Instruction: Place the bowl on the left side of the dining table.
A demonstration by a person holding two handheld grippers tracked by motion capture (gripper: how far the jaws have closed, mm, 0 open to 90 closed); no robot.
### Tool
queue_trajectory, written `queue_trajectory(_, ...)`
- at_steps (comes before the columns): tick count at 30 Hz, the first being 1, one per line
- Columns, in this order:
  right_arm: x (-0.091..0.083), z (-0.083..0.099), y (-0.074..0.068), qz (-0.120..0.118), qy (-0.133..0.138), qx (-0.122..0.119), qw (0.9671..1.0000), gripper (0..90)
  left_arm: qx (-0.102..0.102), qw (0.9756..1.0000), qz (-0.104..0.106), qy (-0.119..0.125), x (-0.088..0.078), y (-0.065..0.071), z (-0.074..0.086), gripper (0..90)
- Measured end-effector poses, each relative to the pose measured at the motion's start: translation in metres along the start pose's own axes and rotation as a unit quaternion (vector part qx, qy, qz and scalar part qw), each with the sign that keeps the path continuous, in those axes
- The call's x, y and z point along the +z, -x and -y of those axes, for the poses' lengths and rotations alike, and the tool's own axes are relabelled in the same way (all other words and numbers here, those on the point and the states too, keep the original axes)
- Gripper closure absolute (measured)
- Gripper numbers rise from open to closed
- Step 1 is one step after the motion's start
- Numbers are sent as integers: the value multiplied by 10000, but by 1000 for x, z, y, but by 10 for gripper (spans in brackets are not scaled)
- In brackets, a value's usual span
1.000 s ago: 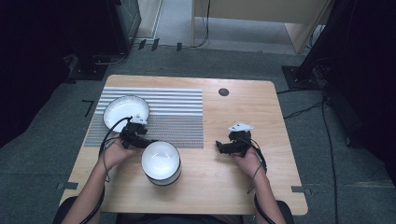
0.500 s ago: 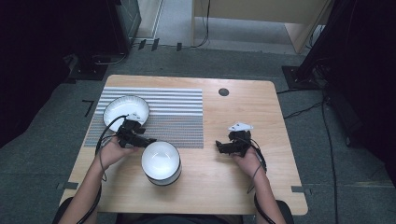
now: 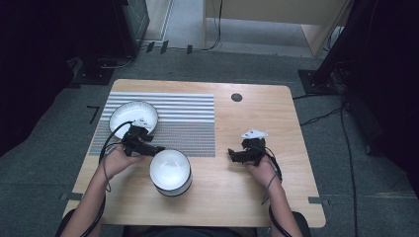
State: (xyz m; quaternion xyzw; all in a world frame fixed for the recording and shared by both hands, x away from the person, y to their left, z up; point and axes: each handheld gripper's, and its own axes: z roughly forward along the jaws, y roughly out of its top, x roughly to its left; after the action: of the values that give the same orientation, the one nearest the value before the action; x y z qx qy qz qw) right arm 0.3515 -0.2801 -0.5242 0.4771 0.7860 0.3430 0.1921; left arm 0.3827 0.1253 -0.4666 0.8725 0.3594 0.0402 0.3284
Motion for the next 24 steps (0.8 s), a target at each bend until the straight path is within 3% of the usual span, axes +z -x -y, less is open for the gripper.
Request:
queue_trajectory(17, 1, -1, 0, 20, -1, 29, 10000, 48, -75, 10000, 31, 50, -9, 6, -7, 242)
queue_trajectory(24, 1, -1, 0, 22, 1, 29, 10000, 48, -81, 9998, 159, 105, -14, 9, -9, 242)
